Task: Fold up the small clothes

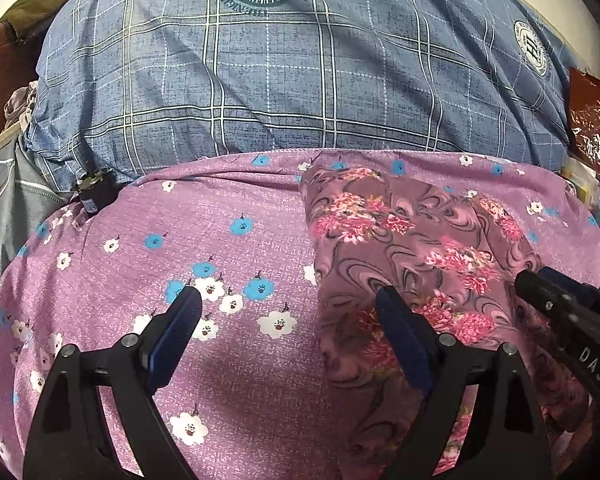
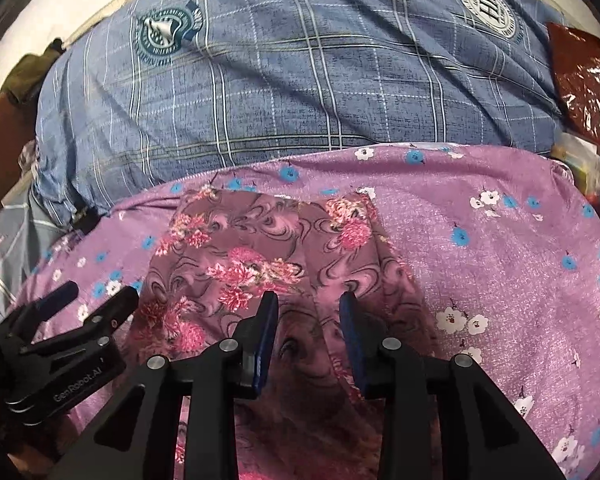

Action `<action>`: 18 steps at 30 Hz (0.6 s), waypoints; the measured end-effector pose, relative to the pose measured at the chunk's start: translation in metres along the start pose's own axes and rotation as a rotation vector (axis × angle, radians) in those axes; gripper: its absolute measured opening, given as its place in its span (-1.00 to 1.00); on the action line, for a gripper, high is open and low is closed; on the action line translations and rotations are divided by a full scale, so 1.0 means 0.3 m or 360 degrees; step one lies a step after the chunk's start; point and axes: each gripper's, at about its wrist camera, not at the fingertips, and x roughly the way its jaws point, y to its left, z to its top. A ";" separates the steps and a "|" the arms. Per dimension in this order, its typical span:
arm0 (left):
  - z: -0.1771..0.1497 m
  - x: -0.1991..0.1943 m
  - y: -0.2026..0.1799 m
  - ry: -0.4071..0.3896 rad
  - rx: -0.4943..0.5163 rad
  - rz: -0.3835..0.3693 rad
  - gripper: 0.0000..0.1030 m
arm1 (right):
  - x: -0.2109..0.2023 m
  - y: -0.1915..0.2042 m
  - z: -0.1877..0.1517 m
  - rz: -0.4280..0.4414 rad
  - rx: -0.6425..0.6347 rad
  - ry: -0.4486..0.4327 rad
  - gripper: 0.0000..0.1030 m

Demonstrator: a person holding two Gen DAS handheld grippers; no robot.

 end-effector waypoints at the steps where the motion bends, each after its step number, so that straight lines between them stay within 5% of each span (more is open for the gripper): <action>1: -0.001 0.003 -0.001 0.0006 0.0000 0.0001 0.74 | 0.005 0.008 -0.001 -0.0010 -0.0009 0.0004 -0.34; 18: -0.027 0.052 -0.018 0.0121 0.0012 -0.0010 0.74 | 0.064 0.034 -0.028 -0.0131 -0.0071 0.0074 -0.33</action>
